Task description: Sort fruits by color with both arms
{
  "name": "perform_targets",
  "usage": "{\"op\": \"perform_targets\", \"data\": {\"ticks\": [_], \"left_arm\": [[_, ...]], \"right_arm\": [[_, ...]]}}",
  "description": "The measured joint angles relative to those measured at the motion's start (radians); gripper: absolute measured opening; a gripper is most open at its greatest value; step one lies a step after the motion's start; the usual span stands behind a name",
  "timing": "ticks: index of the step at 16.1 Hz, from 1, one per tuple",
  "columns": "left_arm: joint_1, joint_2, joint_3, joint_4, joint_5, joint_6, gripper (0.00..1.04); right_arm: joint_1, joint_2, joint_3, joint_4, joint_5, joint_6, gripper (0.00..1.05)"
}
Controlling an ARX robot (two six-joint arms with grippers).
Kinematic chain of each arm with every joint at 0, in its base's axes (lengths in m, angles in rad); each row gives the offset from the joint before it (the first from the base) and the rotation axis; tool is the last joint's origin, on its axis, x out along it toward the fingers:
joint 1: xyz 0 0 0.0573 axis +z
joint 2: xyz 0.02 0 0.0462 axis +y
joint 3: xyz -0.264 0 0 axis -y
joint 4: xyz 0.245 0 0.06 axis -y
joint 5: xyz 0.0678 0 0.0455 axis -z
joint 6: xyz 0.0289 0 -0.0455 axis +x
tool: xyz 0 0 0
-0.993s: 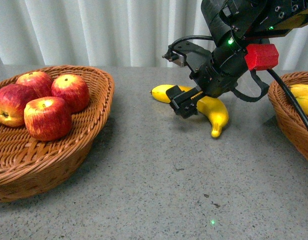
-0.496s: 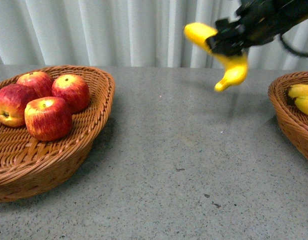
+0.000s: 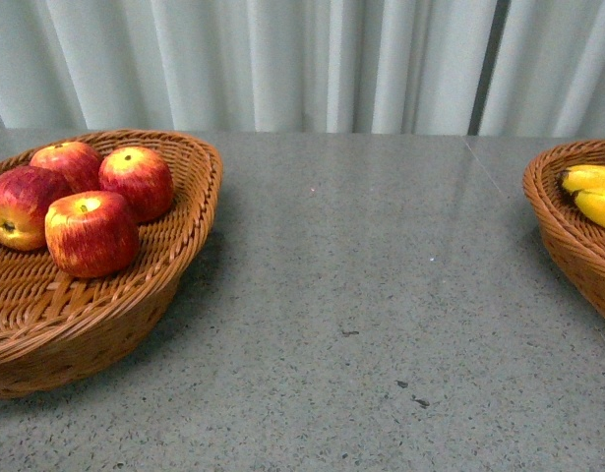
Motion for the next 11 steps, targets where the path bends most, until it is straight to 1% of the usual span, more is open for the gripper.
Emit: {"op": "perform_targets", "data": {"ticks": [1, 2, 4, 5, 6, 8, 9, 10, 11], "left_arm": [[0.0, 0.0, 0.0, 0.0, 0.0, 0.0, 0.98], [0.0, 0.0, 0.0, 0.0, 0.0, 0.0, 0.98], [0.0, 0.0, 0.0, 0.0, 0.0, 0.0, 0.98], [0.0, 0.0, 0.0, 0.0, 0.0, 0.0, 0.98], [0.0, 0.0, 0.0, 0.0, 0.0, 0.0, 0.98], [0.0, 0.0, 0.0, 0.0, 0.0, 0.0, 0.98], [0.0, 0.0, 0.0, 0.0, 0.0, 0.0, 0.98], [0.0, 0.0, 0.0, 0.0, 0.0, 0.0, 0.98], [0.0, 0.0, 0.0, 0.0, 0.0, 0.0, 0.98]], "right_arm": [[-0.005, -0.027, -0.001, 0.004, -0.019, -0.001, 0.5], [-0.002, -0.064, -0.004, 0.017, -0.048, 0.0, 0.63], [-0.002, -0.111, -0.012, 0.022, -0.101, 0.003, 0.95], [-0.002, -0.126, -0.014, 0.031, -0.117, 0.013, 0.99], [-0.002, -0.148, -0.016, 0.039, -0.133, 0.023, 0.97], [0.024, -0.238, -0.039, 0.063, -0.16, 0.054, 0.98], [0.05, -0.294, -0.123, 0.27, -0.09, 0.119, 0.91], [0.085, -0.393, -0.243, 0.429, -0.008, 0.218, 0.8], [0.112, -0.49, -0.35, 0.5, 0.034, 0.295, 0.71]]}}
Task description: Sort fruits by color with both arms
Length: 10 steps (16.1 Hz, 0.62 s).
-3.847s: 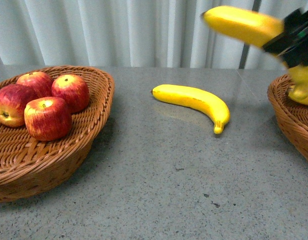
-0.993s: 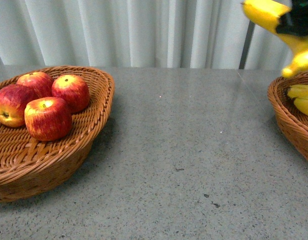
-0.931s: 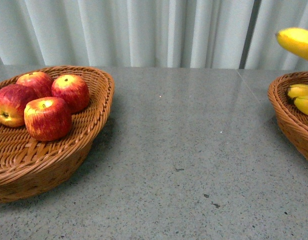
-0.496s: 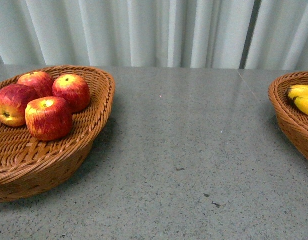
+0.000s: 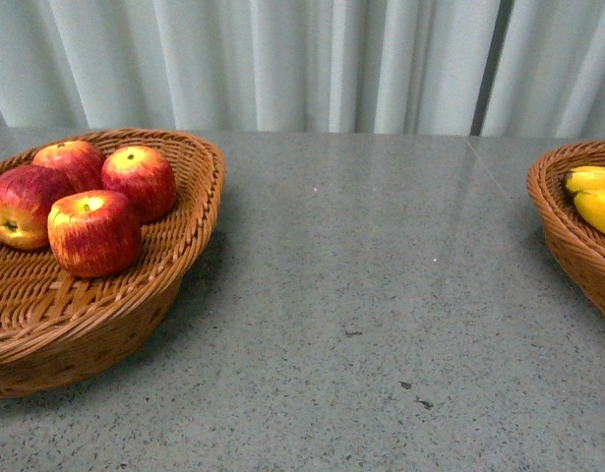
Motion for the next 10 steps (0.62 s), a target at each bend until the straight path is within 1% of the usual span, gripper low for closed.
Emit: {"op": "perform_targets", "data": {"ticks": [1, 2, 5, 7, 9, 10], "left_arm": [[0.0, 0.0, 0.0, 0.0, 0.0, 0.0, 0.98], [0.0, 0.0, 0.0, 0.0, 0.0, 0.0, 0.98], [0.0, 0.0, 0.0, 0.0, 0.0, 0.0, 0.98], [0.0, 0.0, 0.0, 0.0, 0.0, 0.0, 0.98], [0.0, 0.0, 0.0, 0.0, 0.0, 0.0, 0.98], [0.0, 0.0, 0.0, 0.0, 0.0, 0.0, 0.98]], "right_arm": [[0.029, -0.139, -0.125, -0.003, 0.036, 0.072, 0.58], [0.082, -0.304, -0.259, -0.056, 0.104, 0.11, 0.43], [0.095, -0.628, -0.488, -0.209, 0.113, 0.134, 0.16], [0.095, -0.718, -0.541, -0.212, 0.114, 0.135, 0.06], [0.095, -0.756, -0.555, -0.208, 0.114, 0.135, 0.01], [0.095, -0.772, -0.561, -0.2, 0.114, 0.136, 0.02]]}}
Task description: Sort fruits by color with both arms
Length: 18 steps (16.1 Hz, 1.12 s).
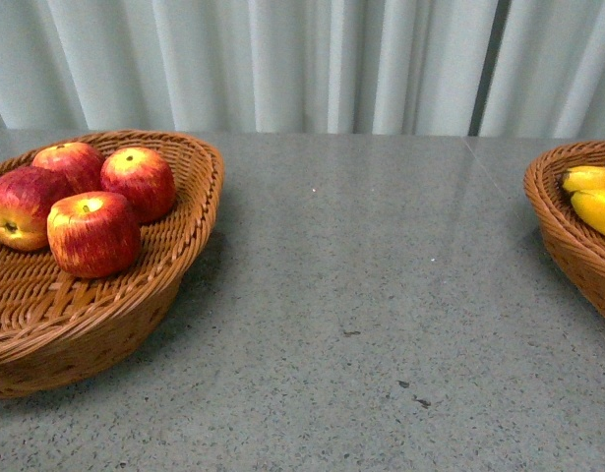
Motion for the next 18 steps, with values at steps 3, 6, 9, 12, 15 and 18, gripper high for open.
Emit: {"op": "perform_targets", "data": {"ticks": [3, 6, 9, 12, 15, 18], "left_arm": [[0.0, 0.0, 0.0, 0.0, 0.0, 0.0, 0.98], [0.0, 0.0, 0.0, 0.0, 0.0, 0.0, 0.98], [0.0, 0.0, 0.0, 0.0, 0.0, 0.0, 0.98], [0.0, 0.0, 0.0, 0.0, 0.0, 0.0, 0.98], [0.0, 0.0, 0.0, 0.0, 0.0, 0.0, 0.98], [0.0, 0.0, 0.0, 0.0, 0.0, 0.0, 0.98]], "right_arm": [[0.0, -0.023, -0.004, 0.008, 0.001, 0.002, 0.02], [0.0, -0.07, -0.069, 0.005, 0.0, 0.002, 0.02], [0.0, -0.135, -0.112, -0.005, 0.0, 0.002, 0.02], [0.0, -0.187, -0.152, -0.031, 0.0, 0.002, 0.02], [0.0, -0.236, -0.168, -0.055, 0.0, 0.002, 0.02], [0.0, -0.302, -0.196, -0.091, 0.001, 0.002, 0.02]]}}
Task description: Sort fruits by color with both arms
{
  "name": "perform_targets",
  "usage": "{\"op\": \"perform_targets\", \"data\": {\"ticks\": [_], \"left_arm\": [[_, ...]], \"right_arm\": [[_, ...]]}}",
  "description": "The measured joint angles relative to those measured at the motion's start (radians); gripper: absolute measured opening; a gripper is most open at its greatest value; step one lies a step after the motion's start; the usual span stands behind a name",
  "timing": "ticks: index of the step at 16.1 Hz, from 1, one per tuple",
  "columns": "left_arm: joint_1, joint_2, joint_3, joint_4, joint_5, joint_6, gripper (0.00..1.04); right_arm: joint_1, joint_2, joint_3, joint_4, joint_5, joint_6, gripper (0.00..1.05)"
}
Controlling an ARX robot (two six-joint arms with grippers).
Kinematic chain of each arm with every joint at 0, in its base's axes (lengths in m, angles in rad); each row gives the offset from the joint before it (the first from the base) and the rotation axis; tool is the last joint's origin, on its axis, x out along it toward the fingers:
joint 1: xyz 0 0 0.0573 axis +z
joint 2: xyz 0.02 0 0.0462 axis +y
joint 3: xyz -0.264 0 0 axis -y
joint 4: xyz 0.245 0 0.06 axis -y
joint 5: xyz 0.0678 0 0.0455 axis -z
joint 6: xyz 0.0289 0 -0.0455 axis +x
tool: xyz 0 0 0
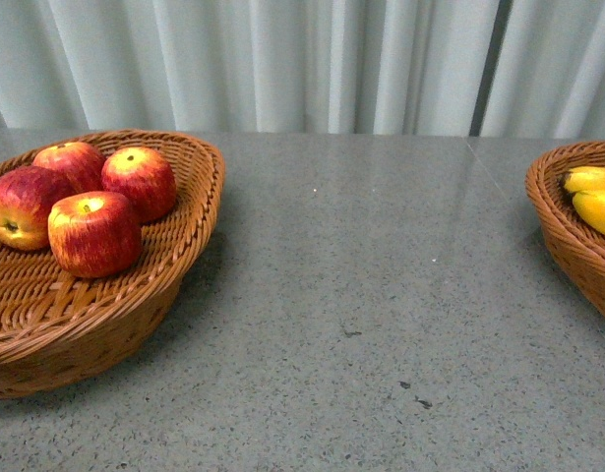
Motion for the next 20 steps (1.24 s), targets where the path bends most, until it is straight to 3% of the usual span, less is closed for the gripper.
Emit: {"op": "perform_targets", "data": {"ticks": [1, 7, 8, 15, 16, 20], "left_arm": [[0.0, 0.0, 0.0, 0.0, -0.002, 0.0, 0.98], [0.0, 0.0, 0.0, 0.0, 0.0, 0.0, 0.98], [0.0, 0.0, 0.0, 0.0, 0.0, 0.0, 0.98], [0.0, 0.0, 0.0, 0.0, 0.0, 0.0, 0.98], [0.0, 0.0, 0.0, 0.0, 0.0, 0.0, 0.98], [0.0, 0.0, 0.0, 0.0, 0.0, 0.0, 0.98]], "right_arm": [[0.0, -0.118, -0.01, -0.146, 0.001, 0.0, 0.02], [0.0, -0.147, -0.01, -0.135, 0.002, 0.003, 0.02], [0.0, -0.147, -0.01, -0.135, 0.002, 0.003, 0.08], [0.0, -0.147, -0.01, -0.135, 0.002, 0.003, 0.94], [0.0, -0.147, -0.01, -0.135, 0.002, 0.006, 1.0], [0.0, -0.147, -0.01, -0.135, 0.002, 0.006, 0.98]]}}
